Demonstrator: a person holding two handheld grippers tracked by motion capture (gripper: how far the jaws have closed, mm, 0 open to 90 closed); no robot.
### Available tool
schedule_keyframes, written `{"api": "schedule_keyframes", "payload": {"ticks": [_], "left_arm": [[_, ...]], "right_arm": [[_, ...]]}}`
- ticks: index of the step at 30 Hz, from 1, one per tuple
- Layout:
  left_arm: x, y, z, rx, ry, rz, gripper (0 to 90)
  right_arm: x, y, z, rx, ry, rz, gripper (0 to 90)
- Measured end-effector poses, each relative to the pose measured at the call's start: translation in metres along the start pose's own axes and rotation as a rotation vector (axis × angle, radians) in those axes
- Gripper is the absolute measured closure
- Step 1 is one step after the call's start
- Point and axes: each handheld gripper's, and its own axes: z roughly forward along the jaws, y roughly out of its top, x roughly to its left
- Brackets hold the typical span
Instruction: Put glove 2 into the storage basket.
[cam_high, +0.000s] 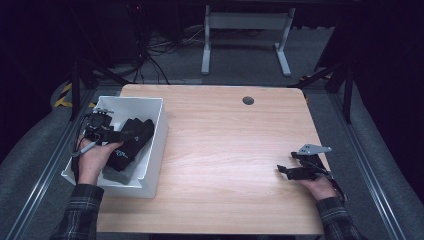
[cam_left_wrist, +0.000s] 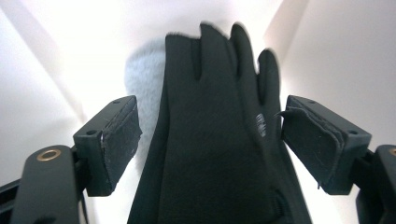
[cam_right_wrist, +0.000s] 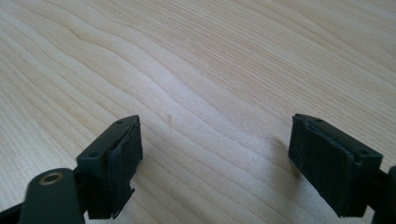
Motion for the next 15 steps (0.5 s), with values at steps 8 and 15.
{"api": "schedule_keyframes", "payload": {"ticks": [8, 15], "left_arm": [[-0.017, 0.014, -0.012, -0.033, -0.038, 0.056, 20.4], [-0.034, 0.029, -0.019, -0.060, -0.094, 0.102, 20.4]], "right_arm": [[0.000, 0.000, 0.000, 0.000, 0.000, 0.000, 17.9], [0.000, 0.000, 0.000, 0.000, 0.000, 0.000, 17.9]]}}
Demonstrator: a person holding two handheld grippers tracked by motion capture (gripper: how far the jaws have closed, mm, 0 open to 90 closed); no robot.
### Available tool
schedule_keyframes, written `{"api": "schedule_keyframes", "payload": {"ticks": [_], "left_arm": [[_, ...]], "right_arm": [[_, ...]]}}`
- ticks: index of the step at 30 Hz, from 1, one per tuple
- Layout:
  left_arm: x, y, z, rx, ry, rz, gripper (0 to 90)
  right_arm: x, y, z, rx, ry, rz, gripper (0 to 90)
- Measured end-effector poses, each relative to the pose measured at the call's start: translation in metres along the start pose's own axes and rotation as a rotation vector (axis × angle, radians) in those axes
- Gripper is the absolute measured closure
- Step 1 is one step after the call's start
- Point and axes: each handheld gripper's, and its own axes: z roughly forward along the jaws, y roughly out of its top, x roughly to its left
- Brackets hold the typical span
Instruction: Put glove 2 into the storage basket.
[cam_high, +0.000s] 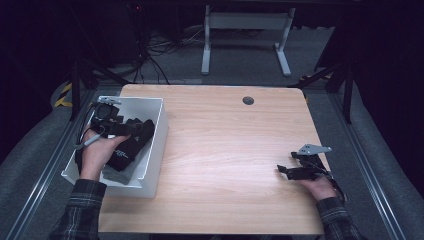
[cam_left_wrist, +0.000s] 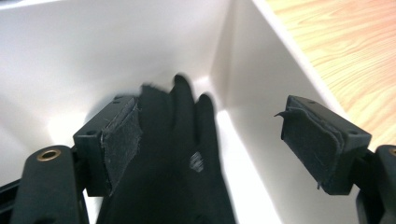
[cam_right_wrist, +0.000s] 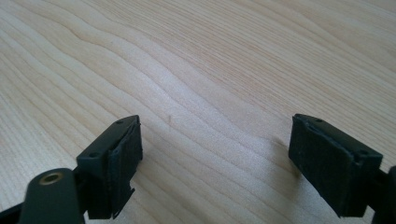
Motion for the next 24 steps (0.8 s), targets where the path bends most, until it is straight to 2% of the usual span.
{"api": "schedule_keyframes", "payload": {"ticks": [13, 24], "left_arm": [[-0.030, 0.019, -0.003, -0.035, -0.083, 0.066, 20.1], [-0.066, 0.027, 0.002, -0.061, -0.145, 0.099, 20.2]], "right_arm": [[0.000, 0.000, 0.000, 0.000, 0.000, 0.000, 17.9], [0.000, 0.000, 0.000, 0.000, 0.000, 0.000, 17.9]]}}
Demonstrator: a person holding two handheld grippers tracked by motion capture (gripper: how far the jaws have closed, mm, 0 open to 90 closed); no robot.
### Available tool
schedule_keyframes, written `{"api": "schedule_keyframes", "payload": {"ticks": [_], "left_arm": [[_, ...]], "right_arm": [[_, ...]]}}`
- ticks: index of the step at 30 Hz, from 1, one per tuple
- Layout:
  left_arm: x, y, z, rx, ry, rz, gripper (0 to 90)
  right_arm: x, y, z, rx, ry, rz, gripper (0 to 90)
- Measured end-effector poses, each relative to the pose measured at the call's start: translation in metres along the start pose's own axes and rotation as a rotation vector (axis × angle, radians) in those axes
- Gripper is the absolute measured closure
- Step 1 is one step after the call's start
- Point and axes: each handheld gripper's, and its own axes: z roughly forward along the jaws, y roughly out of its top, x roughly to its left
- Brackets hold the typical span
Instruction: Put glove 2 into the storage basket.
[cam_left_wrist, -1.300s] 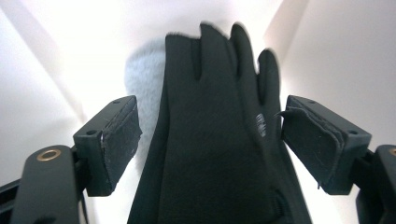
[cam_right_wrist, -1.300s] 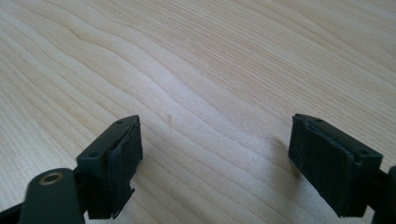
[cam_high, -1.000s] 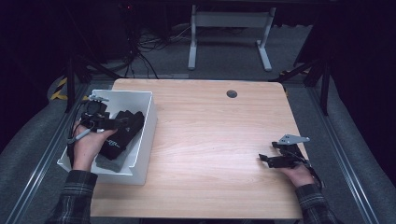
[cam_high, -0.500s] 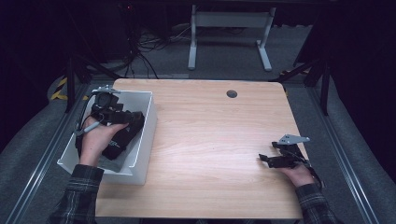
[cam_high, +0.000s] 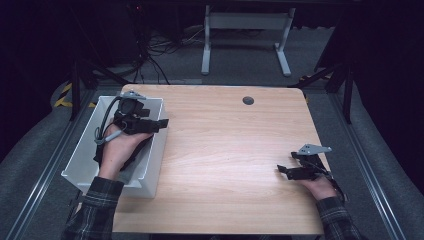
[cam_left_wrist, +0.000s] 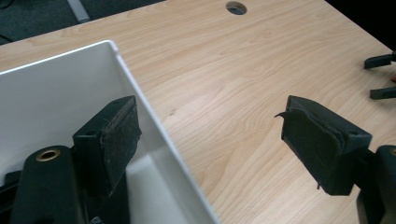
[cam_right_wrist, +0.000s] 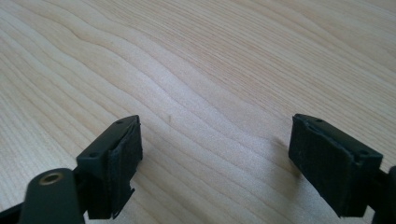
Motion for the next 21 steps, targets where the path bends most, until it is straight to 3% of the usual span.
{"api": "schedule_keyframes", "payload": {"ticks": [15, 21], "left_arm": [[-0.044, 0.011, 0.025, 0.020, -0.079, 0.055, 20.3], [-0.066, 0.012, 0.042, 0.020, -0.120, 0.079, 20.2]], "right_arm": [[0.000, 0.000, 0.000, 0.000, 0.002, -0.003, 17.6], [0.000, 0.000, 0.000, 0.002, 0.004, -0.006, 17.6]]}}
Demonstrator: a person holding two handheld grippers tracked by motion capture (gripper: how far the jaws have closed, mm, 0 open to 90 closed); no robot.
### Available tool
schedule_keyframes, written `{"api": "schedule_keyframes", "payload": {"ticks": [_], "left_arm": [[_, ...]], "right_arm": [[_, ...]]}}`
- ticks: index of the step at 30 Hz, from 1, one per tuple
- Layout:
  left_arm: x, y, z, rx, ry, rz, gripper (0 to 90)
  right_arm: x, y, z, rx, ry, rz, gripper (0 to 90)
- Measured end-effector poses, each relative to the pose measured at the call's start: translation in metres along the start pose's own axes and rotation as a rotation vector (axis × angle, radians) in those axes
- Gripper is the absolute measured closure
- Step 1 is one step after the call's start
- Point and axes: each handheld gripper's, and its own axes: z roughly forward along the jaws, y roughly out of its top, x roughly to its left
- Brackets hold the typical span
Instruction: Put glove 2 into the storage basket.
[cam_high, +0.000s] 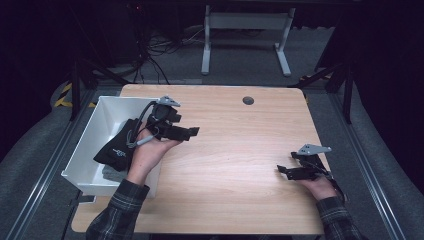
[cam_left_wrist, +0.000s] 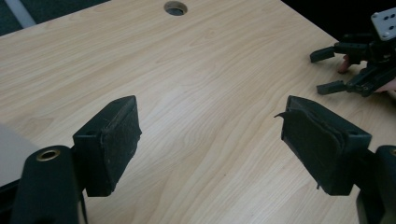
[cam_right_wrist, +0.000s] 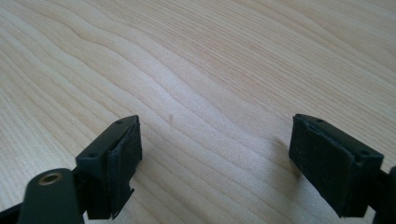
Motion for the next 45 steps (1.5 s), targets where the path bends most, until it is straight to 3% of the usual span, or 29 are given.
{"api": "schedule_keyframes", "payload": {"ticks": [10, 21, 45], "left_arm": [[-0.019, -0.007, 0.032, 0.005, -0.051, 0.051, 20.2], [-0.032, -0.028, 0.064, 0.028, -0.078, 0.097, 17.1], [-0.039, -0.080, 0.113, 0.067, -0.096, 0.150, 13.8]], "right_arm": [[0.000, 0.000, 0.000, 0.000, 0.001, 0.000, 17.3], [0.000, 0.000, 0.000, 0.001, 0.001, 0.002, 16.9], [0.000, 0.000, 0.000, 0.001, 0.001, 0.002, 16.7]]}}
